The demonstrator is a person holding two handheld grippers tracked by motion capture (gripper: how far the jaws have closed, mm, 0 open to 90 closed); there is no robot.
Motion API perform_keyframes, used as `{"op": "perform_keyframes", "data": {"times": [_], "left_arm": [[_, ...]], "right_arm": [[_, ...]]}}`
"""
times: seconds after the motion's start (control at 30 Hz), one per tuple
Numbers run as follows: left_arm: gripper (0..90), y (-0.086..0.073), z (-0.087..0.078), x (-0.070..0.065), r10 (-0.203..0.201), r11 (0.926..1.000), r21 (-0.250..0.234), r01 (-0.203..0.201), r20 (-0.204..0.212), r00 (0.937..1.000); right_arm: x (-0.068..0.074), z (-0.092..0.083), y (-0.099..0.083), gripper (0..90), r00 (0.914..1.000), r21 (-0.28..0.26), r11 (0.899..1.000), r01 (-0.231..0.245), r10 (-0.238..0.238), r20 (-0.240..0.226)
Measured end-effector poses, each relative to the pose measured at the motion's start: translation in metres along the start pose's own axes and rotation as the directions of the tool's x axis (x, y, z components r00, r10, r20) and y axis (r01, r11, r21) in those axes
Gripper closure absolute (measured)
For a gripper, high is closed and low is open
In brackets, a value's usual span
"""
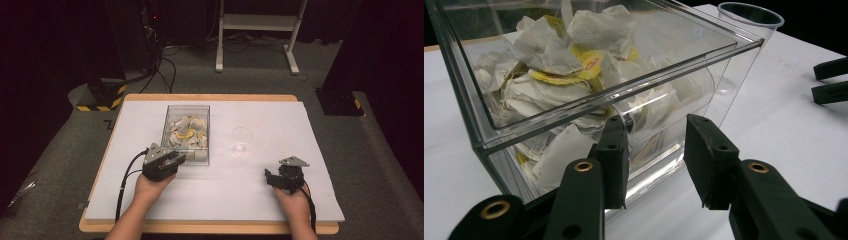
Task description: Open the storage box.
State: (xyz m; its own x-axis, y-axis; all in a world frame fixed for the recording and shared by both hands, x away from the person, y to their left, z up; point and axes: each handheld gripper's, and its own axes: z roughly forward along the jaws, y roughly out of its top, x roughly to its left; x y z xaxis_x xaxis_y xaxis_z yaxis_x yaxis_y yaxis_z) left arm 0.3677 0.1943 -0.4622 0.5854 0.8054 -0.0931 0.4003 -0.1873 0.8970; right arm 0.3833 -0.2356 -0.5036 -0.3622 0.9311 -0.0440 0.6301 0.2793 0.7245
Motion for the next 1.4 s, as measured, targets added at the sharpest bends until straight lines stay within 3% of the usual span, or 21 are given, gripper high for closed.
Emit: {"op": "perform_keyframes", "data": {"times": [1.4], "left_arm": [[66.2,-0.018,-0.029,-0.021,0.000,0.9998,-0.018,0.000,0.015,0.9999]], "right_arm": [[0.002,-0.001,0.000,24.1,0.9999,-0.005,1.000,0.011,-0.011,0.014]]}}
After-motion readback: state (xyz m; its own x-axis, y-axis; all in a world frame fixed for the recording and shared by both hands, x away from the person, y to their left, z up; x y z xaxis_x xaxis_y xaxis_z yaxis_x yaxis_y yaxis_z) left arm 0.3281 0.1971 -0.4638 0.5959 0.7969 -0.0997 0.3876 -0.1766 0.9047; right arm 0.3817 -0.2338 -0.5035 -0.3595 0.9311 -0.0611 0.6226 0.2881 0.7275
